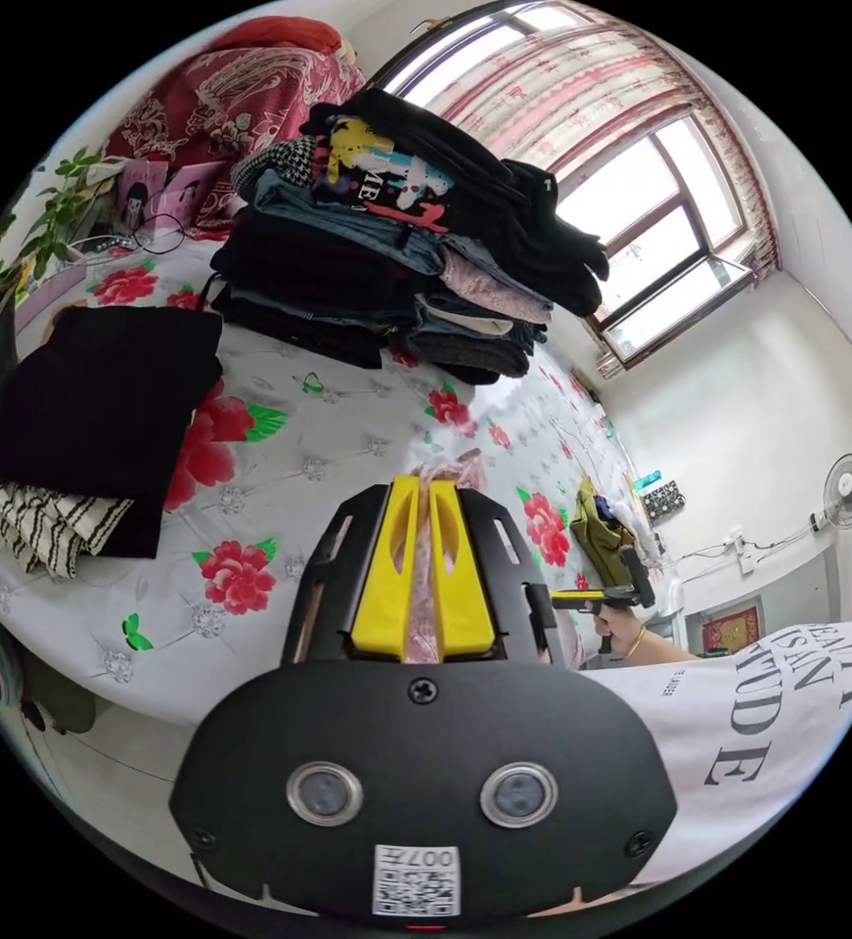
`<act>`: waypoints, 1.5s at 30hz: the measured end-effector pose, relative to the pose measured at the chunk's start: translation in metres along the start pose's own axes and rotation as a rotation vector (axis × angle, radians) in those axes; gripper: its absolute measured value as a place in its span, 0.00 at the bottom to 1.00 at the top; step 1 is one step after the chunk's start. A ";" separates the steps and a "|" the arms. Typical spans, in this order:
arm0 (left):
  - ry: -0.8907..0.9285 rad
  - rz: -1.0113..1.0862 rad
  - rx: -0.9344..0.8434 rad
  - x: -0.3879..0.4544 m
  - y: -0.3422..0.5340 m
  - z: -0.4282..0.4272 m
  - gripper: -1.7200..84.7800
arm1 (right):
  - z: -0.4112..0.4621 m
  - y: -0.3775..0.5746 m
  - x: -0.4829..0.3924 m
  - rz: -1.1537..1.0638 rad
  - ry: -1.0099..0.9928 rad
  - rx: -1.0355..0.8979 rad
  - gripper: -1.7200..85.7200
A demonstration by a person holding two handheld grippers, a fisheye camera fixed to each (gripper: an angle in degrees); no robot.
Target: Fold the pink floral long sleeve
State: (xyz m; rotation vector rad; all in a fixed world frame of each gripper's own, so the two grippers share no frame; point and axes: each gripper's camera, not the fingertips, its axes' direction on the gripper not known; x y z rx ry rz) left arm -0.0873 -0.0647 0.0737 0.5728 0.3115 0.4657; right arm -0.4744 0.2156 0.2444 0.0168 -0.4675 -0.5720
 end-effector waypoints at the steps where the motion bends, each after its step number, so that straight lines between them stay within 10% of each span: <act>1: 0.006 0.011 0.019 0.004 -0.006 -0.005 0.01 | -0.012 -0.001 -0.002 0.001 0.014 0.031 0.03; 12: -0.122 0.355 0.218 0.130 -0.211 -0.010 0.03 | -0.287 -0.074 -0.050 0.069 0.254 0.781 0.04; 17: -0.301 0.262 0.115 0.130 -0.216 0.038 0.09 | -0.256 -0.074 -0.044 0.140 0.193 0.698 0.06; 30: -0.376 0.258 -0.410 0.151 0.155 0.139 0.09 | -0.099 0.074 0.030 0.319 0.194 0.274 0.11; 45: -0.827 0.188 -0.651 0.130 0.140 0.111 0.01 | -0.101 0.054 0.090 0.296 0.505 0.145 0.03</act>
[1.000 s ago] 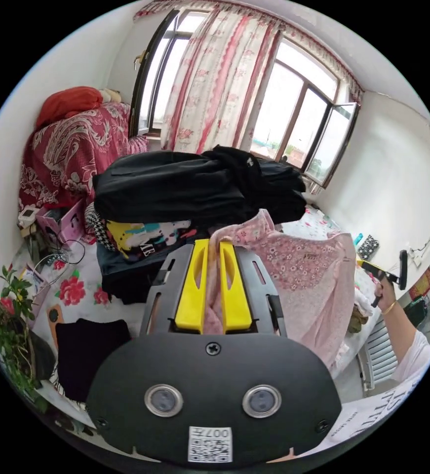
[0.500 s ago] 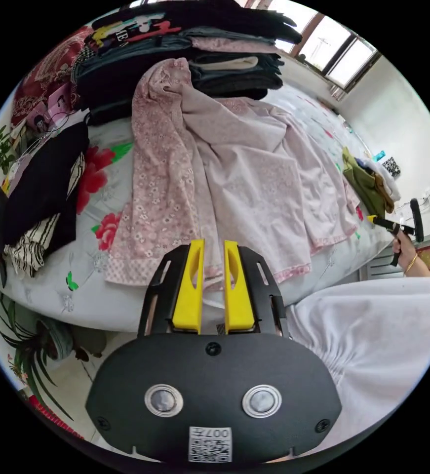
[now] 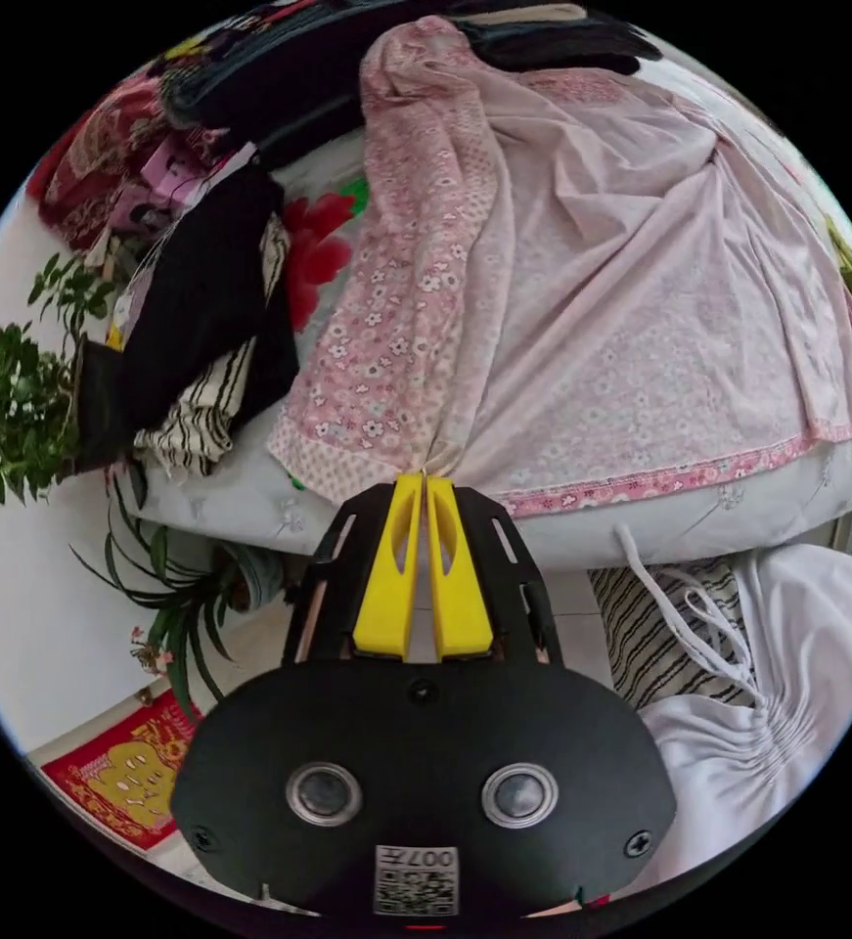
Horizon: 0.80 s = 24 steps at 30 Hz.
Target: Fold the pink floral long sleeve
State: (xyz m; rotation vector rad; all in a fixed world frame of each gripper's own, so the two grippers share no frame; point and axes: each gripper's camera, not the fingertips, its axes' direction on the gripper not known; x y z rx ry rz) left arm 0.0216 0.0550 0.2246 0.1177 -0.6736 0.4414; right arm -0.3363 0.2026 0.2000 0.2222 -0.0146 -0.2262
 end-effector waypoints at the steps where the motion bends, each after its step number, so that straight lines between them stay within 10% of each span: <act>1: 0.056 -0.047 0.023 -0.012 0.011 -0.006 0.01 | 0.000 0.009 0.014 0.021 0.000 0.002 0.03; 12: 0.237 -0.225 0.265 0.002 0.087 -0.072 0.02 | -0.039 0.104 0.037 0.029 -0.457 0.250 0.08; 24: 0.470 0.324 0.290 0.187 0.035 -0.102 0.10 | 0.000 0.046 -0.040 -0.207 -0.520 0.092 0.03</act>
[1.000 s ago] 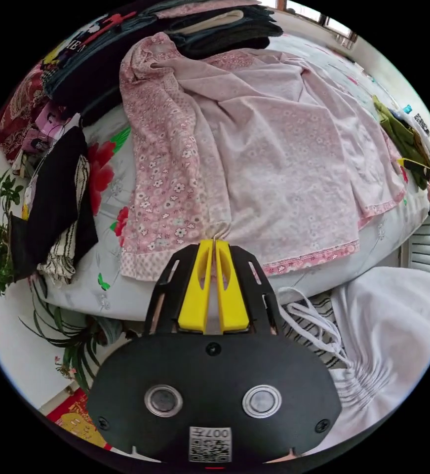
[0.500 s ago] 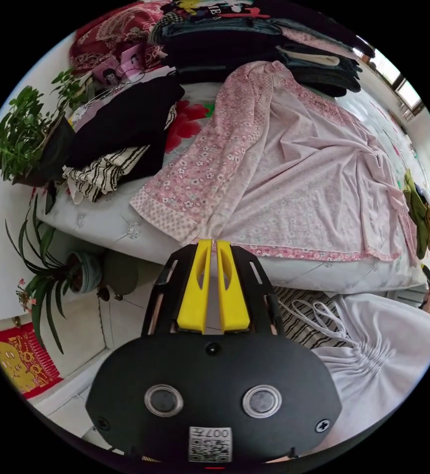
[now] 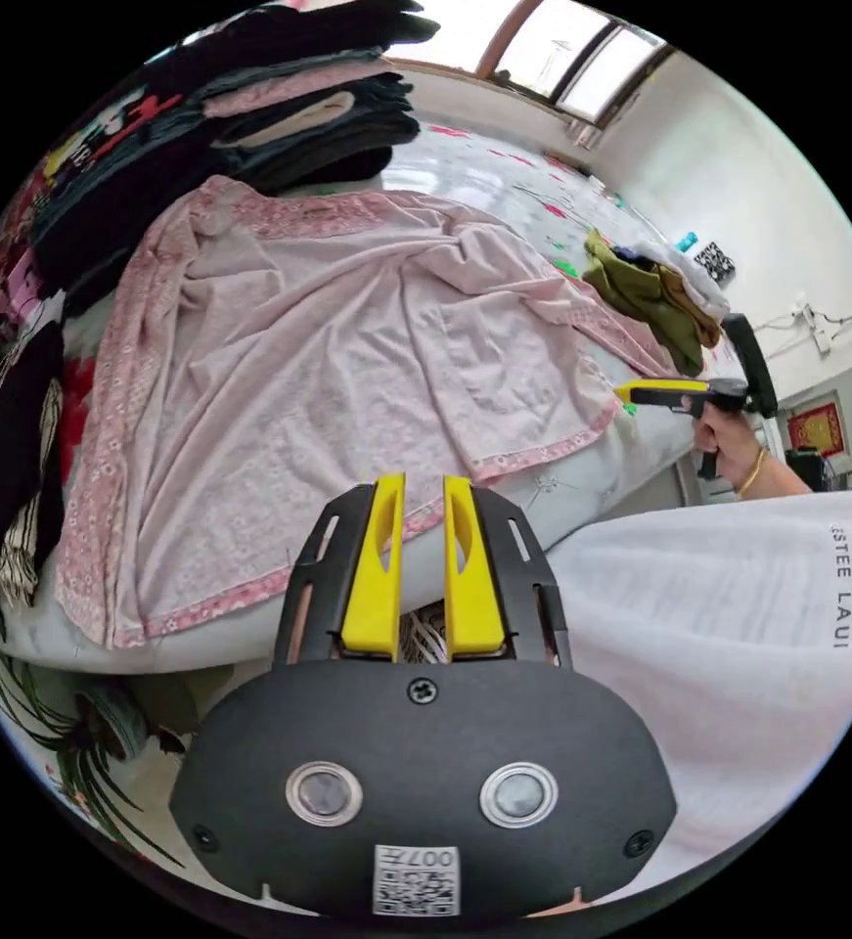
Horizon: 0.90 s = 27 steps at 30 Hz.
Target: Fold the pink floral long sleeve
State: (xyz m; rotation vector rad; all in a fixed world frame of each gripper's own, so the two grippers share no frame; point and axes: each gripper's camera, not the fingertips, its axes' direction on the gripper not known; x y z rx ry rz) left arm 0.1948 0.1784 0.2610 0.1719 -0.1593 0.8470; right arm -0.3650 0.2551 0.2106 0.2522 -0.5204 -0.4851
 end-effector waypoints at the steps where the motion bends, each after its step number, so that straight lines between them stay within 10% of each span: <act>1: -0.031 0.043 -0.036 0.009 -0.005 0.012 0.09 | -0.010 -0.003 0.001 0.004 -0.028 0.038 0.02; 8: -0.100 0.134 -0.116 0.016 -0.003 0.038 0.01 | -0.113 -0.066 -0.113 -0.422 -0.276 0.333 0.02; 15: 0.079 0.231 -0.271 0.003 0.066 0.025 0.01 | -0.008 -0.083 -0.279 -0.818 -0.545 -0.109 0.05; 27: 0.056 -0.044 -0.122 -0.077 0.115 -0.046 0.01 | -0.011 -0.067 -0.044 0.129 0.057 0.068 0.06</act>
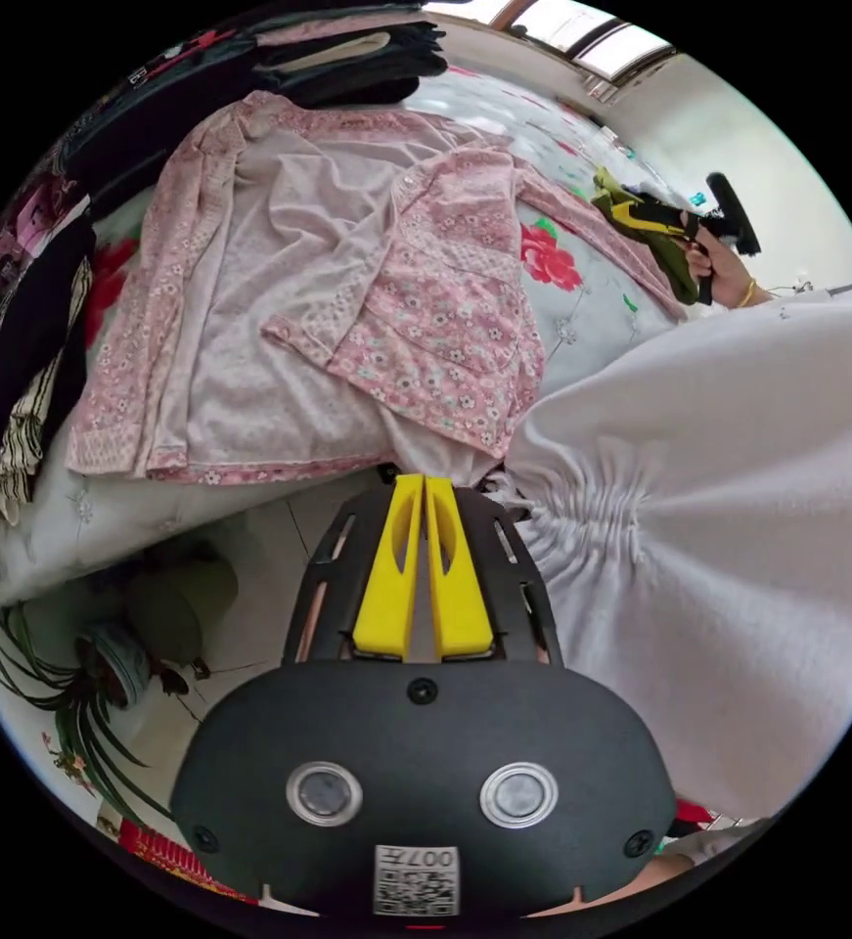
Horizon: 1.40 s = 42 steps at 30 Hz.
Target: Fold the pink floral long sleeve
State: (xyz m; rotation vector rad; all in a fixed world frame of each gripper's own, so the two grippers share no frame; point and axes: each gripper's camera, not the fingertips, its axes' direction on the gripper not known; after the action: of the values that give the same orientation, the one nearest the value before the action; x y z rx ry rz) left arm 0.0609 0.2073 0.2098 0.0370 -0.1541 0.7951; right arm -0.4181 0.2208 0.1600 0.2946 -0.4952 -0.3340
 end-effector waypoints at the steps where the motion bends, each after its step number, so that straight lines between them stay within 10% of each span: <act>1: 0.009 0.010 0.046 0.001 -0.012 -0.006 0.01 | -0.005 0.000 0.008 0.028 0.036 0.016 0.06; 26: -0.014 0.093 -0.073 0.011 -0.200 0.024 0.01 | 0.028 -0.142 0.104 0.171 0.631 -0.074 0.02; 32: 0.001 -0.044 0.084 -0.028 -0.252 0.006 0.01 | 0.000 -0.165 0.124 0.229 0.472 -0.017 0.02; 42: 0.080 -0.131 0.007 -0.021 -0.209 0.033 0.05 | 0.037 -0.046 -0.032 -0.404 0.074 -0.179 0.13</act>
State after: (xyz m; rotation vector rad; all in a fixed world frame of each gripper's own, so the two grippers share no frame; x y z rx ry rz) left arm 0.1915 0.0425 0.2446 0.0216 -0.0720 0.6649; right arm -0.4748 0.1841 0.1618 0.2305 -0.3277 -0.7538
